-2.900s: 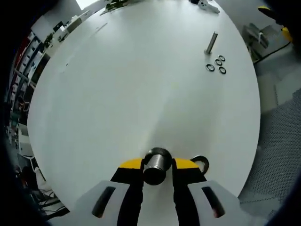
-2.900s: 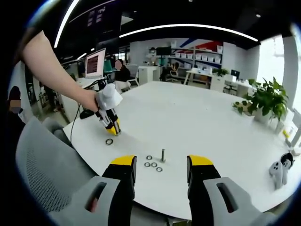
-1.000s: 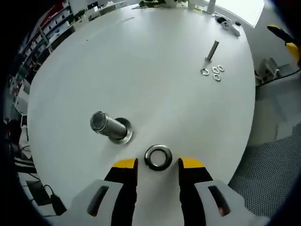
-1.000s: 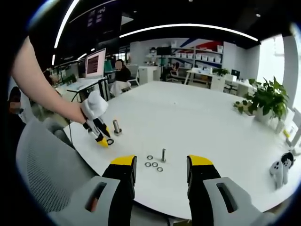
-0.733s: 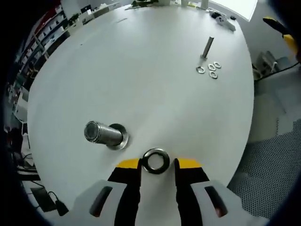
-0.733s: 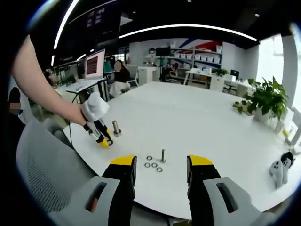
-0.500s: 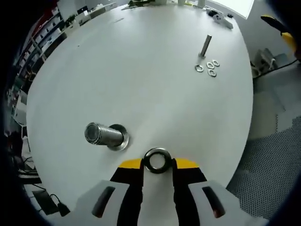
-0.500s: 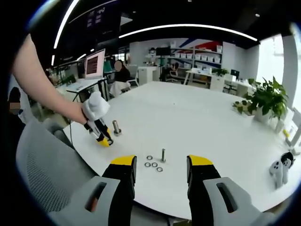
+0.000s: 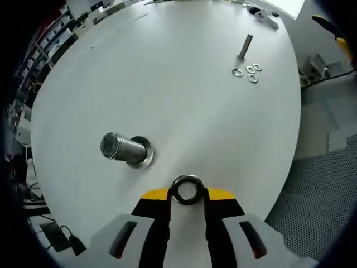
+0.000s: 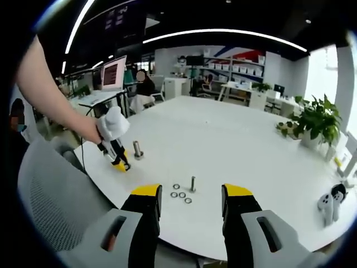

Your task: Place the washer onto the threaded stud by aligning its center hole with the stud, sliding it down to the base, and recovering from edge contact or off-axis alignment until the washer reaches the visible bottom stop.

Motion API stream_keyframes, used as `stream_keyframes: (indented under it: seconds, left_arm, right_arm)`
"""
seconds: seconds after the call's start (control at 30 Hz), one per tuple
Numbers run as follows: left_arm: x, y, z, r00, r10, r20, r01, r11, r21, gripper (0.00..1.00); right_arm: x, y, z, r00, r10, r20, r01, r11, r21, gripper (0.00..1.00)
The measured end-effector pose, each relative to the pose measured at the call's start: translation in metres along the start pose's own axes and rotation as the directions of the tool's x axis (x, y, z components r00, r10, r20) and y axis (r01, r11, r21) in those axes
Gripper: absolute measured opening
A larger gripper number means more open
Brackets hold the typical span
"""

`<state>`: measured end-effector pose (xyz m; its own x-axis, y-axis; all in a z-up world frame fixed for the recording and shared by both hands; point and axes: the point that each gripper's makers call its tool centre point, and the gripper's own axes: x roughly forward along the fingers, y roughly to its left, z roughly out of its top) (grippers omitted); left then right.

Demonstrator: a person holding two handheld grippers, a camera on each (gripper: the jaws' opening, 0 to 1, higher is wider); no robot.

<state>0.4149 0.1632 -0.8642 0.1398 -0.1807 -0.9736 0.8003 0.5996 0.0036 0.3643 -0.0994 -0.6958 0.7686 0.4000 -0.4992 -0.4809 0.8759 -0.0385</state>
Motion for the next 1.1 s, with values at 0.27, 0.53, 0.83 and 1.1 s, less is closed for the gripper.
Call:
stream_keyframes:
  seconds: [0.27,0.53,0.83,1.1]
  left_arm:
    - [0.0023,-0.0003,0.0012,0.995,-0.013,-0.096,0.016,1.0,0.025,0.22]
    - [0.0016,-0.001,-0.0008,0.995,-0.016,-0.094,0.018,1.0,0.023,0.22]
    - [0.0009,-0.0016,-0.0037,0.999,-0.023,-0.049,0.026,0.997,0.068,0.22]
    - [0.0034,-0.0054,-0.003,0.997,-0.025,-0.069,0.033,0.993,0.117,0.26]
  right_arm:
    - [0.0018,0.004,-0.0022,1.0,0.02,-0.016,-0.02,1.0,-0.013,0.45]
    - [0.0029,0.006,-0.0039,0.999,0.03,-0.026,-0.03,0.999,-0.02,0.45]
    - [0.0029,0.0058,-0.0044,0.999,0.029,-0.027,-0.029,0.999,-0.02,0.45]
    - [0.0023,0.0058,-0.0035,0.999,0.026,-0.022,-0.027,0.999,-0.019,0.45]
